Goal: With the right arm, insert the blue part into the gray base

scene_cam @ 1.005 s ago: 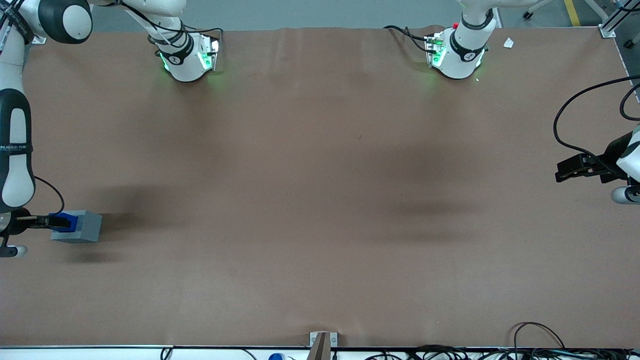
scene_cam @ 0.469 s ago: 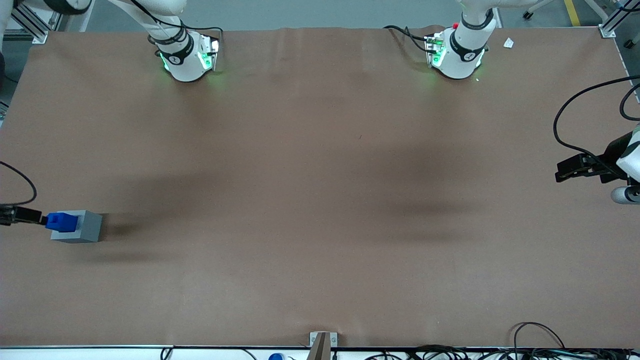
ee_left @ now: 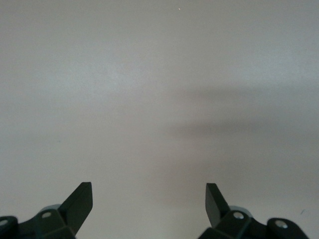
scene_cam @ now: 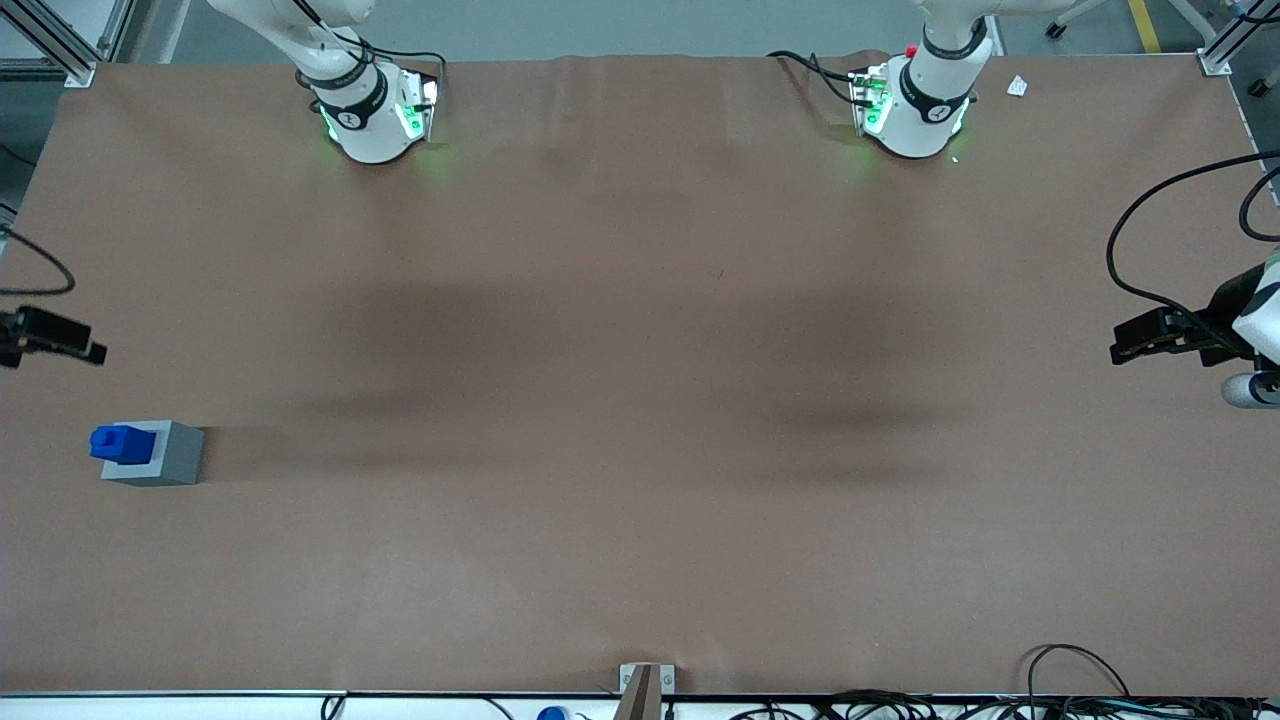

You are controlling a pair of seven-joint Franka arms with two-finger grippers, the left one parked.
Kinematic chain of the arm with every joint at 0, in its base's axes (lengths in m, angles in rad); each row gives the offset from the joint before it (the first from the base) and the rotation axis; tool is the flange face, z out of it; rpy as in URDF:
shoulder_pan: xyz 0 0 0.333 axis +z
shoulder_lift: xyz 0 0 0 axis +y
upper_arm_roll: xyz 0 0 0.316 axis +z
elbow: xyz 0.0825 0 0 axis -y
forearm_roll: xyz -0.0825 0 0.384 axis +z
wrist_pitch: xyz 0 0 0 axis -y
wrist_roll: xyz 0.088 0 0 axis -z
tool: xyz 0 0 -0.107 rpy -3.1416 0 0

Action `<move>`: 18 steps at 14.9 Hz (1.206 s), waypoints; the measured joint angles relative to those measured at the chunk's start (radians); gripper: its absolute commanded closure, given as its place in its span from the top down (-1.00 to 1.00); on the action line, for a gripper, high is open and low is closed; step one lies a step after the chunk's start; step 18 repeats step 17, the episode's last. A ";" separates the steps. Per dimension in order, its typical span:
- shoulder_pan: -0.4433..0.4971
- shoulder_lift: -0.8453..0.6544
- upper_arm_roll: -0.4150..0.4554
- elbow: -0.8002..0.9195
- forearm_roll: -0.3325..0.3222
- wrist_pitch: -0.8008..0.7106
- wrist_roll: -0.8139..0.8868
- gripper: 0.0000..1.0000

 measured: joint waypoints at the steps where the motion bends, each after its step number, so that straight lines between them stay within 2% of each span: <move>1: 0.003 -0.055 0.000 -0.055 0.000 0.001 0.013 1.00; 5: 0.010 -0.317 0.009 -0.335 0.000 0.055 0.041 1.00; 8: 0.023 -0.450 0.039 -0.444 -0.002 0.062 0.055 1.00; 13: 0.025 -0.486 0.057 -0.454 -0.004 0.060 0.056 1.00; 18: 0.026 -0.470 0.069 -0.449 -0.048 0.054 0.056 1.00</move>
